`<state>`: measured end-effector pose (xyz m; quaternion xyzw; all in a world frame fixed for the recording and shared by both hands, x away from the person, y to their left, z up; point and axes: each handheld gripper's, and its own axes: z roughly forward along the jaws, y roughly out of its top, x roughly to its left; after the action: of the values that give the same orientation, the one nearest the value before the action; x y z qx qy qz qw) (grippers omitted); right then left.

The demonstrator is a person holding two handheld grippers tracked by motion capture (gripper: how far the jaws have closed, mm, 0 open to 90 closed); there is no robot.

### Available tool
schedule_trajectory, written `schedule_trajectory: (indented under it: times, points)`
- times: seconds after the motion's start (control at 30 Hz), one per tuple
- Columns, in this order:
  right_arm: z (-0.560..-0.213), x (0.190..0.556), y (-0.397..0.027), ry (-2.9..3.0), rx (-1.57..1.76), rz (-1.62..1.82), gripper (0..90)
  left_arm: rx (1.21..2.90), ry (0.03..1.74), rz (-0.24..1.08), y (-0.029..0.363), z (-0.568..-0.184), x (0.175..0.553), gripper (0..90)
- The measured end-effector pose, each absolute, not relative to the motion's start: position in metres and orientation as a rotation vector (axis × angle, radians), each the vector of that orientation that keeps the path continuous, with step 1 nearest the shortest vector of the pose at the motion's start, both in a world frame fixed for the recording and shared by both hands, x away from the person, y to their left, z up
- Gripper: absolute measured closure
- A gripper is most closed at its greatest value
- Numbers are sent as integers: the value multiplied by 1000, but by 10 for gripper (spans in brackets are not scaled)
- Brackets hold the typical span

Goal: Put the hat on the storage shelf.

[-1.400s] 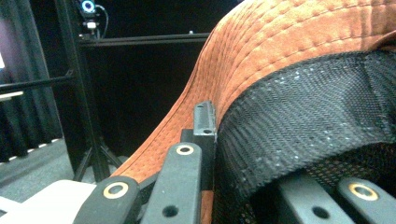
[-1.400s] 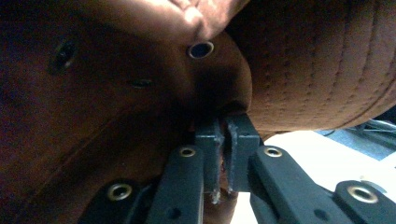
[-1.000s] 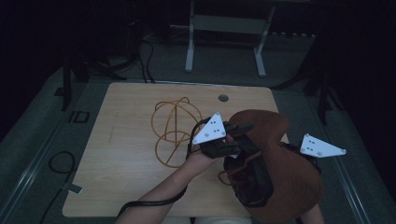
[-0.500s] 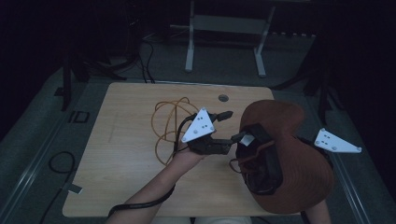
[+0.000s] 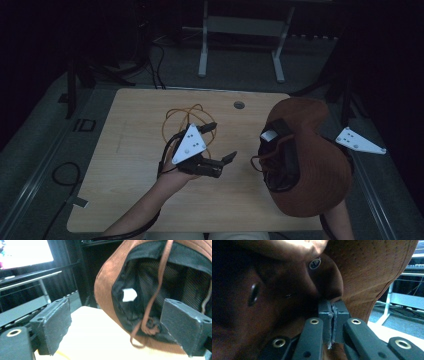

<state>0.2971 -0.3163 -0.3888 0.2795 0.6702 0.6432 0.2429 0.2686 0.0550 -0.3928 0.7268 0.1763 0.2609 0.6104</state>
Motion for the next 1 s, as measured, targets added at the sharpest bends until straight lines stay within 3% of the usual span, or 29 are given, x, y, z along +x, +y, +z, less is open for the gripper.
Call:
schedule_trajectory:
  times: [0.63,1.0]
  points:
    - [-382,334,-295,1816,827,1770,875,1753,454,525,102,-448,236,117]
    - [-357,358,-268,1800,806,1756,875,1775,560,534,144,-496,226,117]
